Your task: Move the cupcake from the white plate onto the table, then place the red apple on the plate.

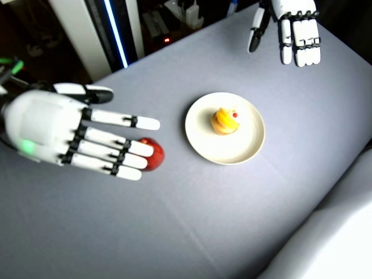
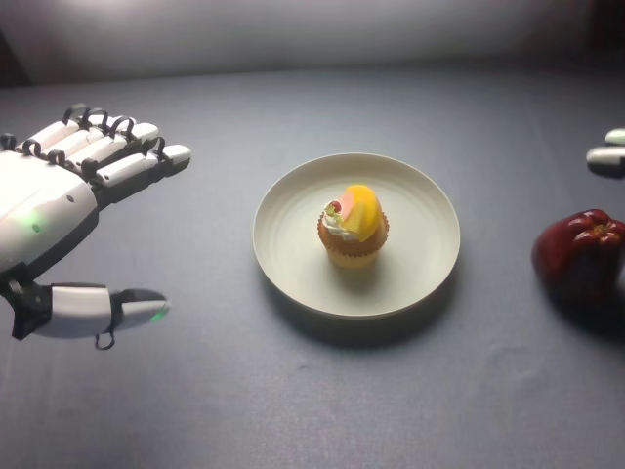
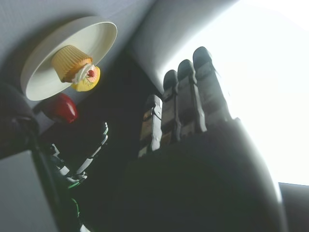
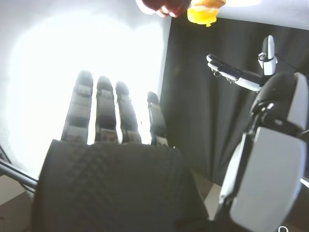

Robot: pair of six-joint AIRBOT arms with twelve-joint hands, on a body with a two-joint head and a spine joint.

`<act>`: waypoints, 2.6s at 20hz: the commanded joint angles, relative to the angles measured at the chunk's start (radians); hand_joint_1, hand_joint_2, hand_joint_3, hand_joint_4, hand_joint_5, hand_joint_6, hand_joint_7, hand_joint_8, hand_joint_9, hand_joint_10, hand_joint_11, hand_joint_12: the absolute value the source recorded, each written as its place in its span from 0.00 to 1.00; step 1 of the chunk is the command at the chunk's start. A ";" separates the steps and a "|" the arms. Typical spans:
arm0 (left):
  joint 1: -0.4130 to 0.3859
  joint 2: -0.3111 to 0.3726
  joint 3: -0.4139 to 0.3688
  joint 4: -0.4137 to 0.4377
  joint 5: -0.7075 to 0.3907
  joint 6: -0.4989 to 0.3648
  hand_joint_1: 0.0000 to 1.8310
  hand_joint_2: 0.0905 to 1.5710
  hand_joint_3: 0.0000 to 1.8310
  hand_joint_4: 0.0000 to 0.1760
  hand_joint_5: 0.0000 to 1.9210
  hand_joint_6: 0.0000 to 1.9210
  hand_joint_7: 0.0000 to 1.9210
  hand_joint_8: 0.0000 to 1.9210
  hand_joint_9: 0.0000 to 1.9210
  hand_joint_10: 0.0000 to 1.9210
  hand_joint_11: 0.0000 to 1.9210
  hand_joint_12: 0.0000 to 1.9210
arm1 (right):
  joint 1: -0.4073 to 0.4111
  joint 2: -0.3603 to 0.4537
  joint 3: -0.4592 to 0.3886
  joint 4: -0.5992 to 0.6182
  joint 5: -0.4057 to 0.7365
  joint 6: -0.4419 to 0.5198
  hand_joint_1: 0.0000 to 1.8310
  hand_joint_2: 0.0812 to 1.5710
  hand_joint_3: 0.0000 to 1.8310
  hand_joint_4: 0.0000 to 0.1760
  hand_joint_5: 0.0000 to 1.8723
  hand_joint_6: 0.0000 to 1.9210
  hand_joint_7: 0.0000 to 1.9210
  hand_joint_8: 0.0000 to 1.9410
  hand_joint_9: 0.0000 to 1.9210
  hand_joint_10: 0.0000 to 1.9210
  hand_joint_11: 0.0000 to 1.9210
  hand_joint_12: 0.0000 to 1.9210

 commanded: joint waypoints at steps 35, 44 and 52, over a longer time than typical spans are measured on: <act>-0.412 -0.468 0.386 0.115 0.242 -0.074 0.68 0.66 0.00 0.20 0.58 0.39 0.56 0.44 0.56 0.10 0.24 0.63 | 0.092 -0.062 0.048 0.008 0.119 0.019 0.43 0.77 0.00 0.00 0.13 0.00 0.16 0.00 0.16 0.00 0.04 0.35; -0.270 -0.167 0.184 0.072 0.023 -0.058 0.74 0.66 0.00 0.00 0.54 0.43 0.58 0.41 0.51 0.46 0.32 0.54 | 0.081 -0.055 0.034 0.020 0.119 0.029 0.42 0.76 0.00 0.00 0.14 0.00 0.16 0.00 0.17 0.00 0.03 0.38; -0.114 -0.177 0.182 -0.068 0.066 -0.034 0.76 0.67 0.00 0.00 0.52 0.46 0.59 0.37 0.48 0.59 0.32 0.55 | 0.072 -0.055 0.033 0.021 0.119 0.031 0.45 0.75 0.00 0.00 0.16 0.00 0.18 0.00 0.18 0.00 0.05 0.36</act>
